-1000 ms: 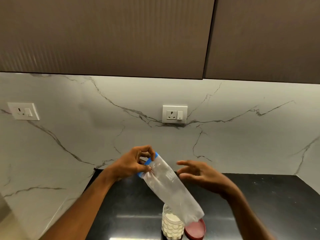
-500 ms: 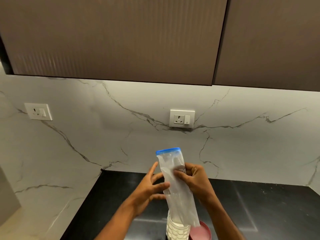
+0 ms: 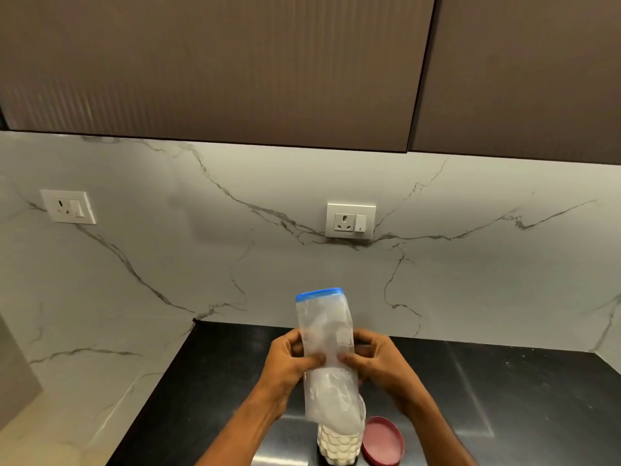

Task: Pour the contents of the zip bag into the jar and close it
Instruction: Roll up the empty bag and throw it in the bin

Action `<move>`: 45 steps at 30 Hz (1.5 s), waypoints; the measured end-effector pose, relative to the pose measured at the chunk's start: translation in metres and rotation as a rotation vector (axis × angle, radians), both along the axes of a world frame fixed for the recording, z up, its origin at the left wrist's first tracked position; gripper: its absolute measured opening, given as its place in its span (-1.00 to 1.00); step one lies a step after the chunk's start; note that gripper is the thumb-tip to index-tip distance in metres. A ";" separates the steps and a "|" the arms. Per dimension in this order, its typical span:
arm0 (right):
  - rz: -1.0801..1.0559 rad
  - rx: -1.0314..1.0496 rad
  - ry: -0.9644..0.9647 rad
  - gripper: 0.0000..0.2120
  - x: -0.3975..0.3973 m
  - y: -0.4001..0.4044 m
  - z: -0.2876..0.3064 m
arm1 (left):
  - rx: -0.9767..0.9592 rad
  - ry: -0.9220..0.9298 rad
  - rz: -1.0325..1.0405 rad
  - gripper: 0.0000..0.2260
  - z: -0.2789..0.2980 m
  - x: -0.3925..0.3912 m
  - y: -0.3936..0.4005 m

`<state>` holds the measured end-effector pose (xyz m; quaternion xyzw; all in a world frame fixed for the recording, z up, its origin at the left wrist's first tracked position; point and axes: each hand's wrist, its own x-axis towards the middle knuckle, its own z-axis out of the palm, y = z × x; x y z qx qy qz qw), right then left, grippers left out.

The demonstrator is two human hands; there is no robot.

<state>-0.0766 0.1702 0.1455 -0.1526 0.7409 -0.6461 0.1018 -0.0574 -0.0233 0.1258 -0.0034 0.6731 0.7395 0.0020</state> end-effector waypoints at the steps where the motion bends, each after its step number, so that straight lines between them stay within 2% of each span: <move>1: 0.046 0.040 -0.031 -0.69 0.001 0.003 -0.002 | 0.016 0.005 0.020 -0.62 -0.001 0.000 -0.001; 4: 0.047 0.047 -0.065 -0.72 -0.001 0.010 -0.010 | 0.044 0.020 0.031 -0.58 -0.003 0.001 -0.001; 8: -0.035 -0.065 -0.024 -0.77 -0.001 0.009 -0.013 | 0.136 -0.046 -0.015 -0.56 0.002 0.004 0.000; 12: -0.124 -0.037 0.087 -0.82 -0.005 0.005 -0.019 | 0.012 -0.135 -0.106 -0.65 0.010 0.007 0.004; 15: -0.124 -0.050 0.114 -0.82 -0.007 0.003 -0.017 | 0.003 -0.138 -0.036 -0.65 0.008 0.006 0.005; 18: -0.070 -0.157 0.041 -0.80 -0.003 0.004 -0.013 | 0.102 -0.112 -0.015 -0.67 0.007 0.005 0.003; 22: 0.045 -0.388 -0.077 -0.75 0.001 0.013 -0.016 | 0.344 -0.064 -0.136 -0.66 0.004 0.005 0.004; 25: 0.116 -0.496 -0.122 -0.67 0.003 0.015 -0.014 | 0.495 -0.011 -0.261 -0.52 -0.002 0.006 0.007; 29: 0.164 -0.619 -0.166 -0.57 0.006 0.018 -0.016 | 0.586 0.028 -0.347 -0.54 -0.007 0.008 0.016; 31: 0.150 -0.638 -0.188 -0.59 0.007 0.020 -0.018 | 0.608 0.014 -0.353 -0.56 -0.009 0.006 0.021; 34: 0.104 -0.496 -0.164 -0.80 0.008 0.026 -0.012 | 0.527 -0.042 -0.400 -0.53 -0.008 0.001 0.019; 35: 0.100 -0.429 -0.148 -0.80 0.008 0.028 -0.008 | 0.455 -0.059 -0.426 -0.49 -0.003 0.001 0.017; 37: 0.092 -0.328 -0.147 -0.67 0.004 0.035 -0.004 | 0.294 -0.087 -0.498 -0.45 0.005 -0.002 0.016; 39: 0.086 -0.288 -0.157 -0.68 0.002 0.040 0.003 | 0.181 -0.057 -0.497 -0.55 0.010 -0.004 0.020; 41: 0.083 -0.270 -0.170 -0.73 -0.001 0.043 0.003 | 0.109 -0.006 -0.358 -0.66 0.012 -0.004 0.025; 45: 0.103 -0.341 -0.201 -0.77 -0.003 0.046 -0.005 | 0.232 0.016 -0.261 -0.63 0.008 -0.001 0.026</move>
